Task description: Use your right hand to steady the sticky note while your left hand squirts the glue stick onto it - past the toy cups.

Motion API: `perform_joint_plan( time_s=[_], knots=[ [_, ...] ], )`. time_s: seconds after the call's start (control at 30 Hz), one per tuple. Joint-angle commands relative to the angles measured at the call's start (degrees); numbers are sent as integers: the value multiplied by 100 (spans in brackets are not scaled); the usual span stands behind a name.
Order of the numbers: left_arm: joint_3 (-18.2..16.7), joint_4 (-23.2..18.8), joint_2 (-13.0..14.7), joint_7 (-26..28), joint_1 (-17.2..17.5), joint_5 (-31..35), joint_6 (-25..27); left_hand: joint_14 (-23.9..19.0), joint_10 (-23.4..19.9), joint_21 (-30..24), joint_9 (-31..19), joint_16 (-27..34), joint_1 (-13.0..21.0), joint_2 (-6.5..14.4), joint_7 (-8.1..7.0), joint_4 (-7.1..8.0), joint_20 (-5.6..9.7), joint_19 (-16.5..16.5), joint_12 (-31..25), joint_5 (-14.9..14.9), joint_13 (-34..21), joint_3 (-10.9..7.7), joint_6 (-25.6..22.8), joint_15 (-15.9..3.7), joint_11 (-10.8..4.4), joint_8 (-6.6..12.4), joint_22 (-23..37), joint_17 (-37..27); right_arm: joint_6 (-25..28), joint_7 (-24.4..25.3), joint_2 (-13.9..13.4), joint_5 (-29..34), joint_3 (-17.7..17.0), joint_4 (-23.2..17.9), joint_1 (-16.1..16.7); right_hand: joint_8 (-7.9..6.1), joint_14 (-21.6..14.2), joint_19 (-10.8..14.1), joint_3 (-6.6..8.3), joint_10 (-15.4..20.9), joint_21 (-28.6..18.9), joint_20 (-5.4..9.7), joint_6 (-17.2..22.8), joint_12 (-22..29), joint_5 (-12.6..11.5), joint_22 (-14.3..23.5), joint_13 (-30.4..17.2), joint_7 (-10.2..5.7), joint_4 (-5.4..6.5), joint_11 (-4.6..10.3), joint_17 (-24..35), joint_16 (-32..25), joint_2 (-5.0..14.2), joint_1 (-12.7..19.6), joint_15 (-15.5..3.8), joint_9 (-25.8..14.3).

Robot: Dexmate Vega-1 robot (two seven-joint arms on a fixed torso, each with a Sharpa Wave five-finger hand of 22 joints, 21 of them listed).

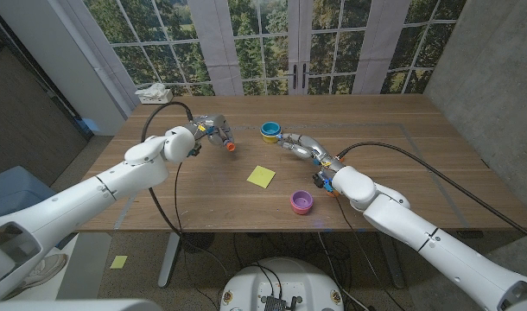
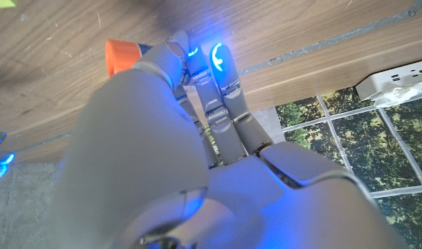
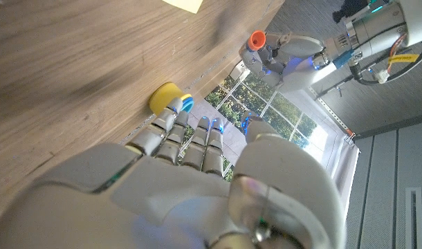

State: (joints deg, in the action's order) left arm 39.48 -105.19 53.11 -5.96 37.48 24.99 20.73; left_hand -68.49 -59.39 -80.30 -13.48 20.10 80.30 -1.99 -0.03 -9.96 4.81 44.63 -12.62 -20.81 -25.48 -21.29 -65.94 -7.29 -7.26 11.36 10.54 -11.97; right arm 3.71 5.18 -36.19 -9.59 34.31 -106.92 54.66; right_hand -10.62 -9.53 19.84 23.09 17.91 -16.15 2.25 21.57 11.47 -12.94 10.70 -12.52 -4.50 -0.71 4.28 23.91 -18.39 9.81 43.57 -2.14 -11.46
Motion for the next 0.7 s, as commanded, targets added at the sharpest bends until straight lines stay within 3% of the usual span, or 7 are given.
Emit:
perform_joint_plan(
  time_s=[0.03, 0.2, 0.37, 0.7],
  knots=[
    [54, 187, -92, -335, -48, 442, 233, -430, -778, 7, -30, -32, -41, 104, -45, 36, 708, -19, -11, 12, -22, -17, 36, -666, -247, 13, 9, -17, -338, -169, 27, -586, -101, 266, -10, -12, -40, 54, -37, 14, 6, 113, -22, 43, -20, 3, 6, 29, 15, -73, 10, 5, -17, -116, -406, 1],
    [125, 278, -125, -371, -92, 594, 279, -409, -762, 19, -30, -43, -38, 121, -37, 33, 710, -32, -4, 28, -24, -22, 70, -666, -248, 6, 7, -16, -508, -178, 40, -691, -115, 358, -1, -16, -48, 61, -78, -5, 5, 82, -35, 37, -17, 4, 10, 56, 48, -134, 5, 9, -26, -206, -361, 5],
    [224, 297, -134, -390, -123, 860, 356, -382, -719, 30, -32, -59, -41, 145, -53, 36, 709, -48, 8, 52, -36, -26, 136, -667, -263, -10, 7, -12, -618, -301, 36, -927, -162, 423, 12, -16, -71, 76, -163, -14, 3, 35, -78, 38, 12, 8, 16, 70, 156, -210, -5, 18, -23, -421, -296, 8],
    [438, 256, -158, -923, -278, 1331, 606, -12, -400, 305, -41, -229, -131, 196, -133, 64, 651, -210, 140, 137, 1, -54, 482, -666, -337, -78, -67, 27, -745, -267, 9, -1001, -185, 429, 47, -20, -96, 80, -225, 8, 6, 14, -101, 49, 34, 9, 22, 84, 229, -241, -14, 25, -24, -587, -265, 13]
  ],
)
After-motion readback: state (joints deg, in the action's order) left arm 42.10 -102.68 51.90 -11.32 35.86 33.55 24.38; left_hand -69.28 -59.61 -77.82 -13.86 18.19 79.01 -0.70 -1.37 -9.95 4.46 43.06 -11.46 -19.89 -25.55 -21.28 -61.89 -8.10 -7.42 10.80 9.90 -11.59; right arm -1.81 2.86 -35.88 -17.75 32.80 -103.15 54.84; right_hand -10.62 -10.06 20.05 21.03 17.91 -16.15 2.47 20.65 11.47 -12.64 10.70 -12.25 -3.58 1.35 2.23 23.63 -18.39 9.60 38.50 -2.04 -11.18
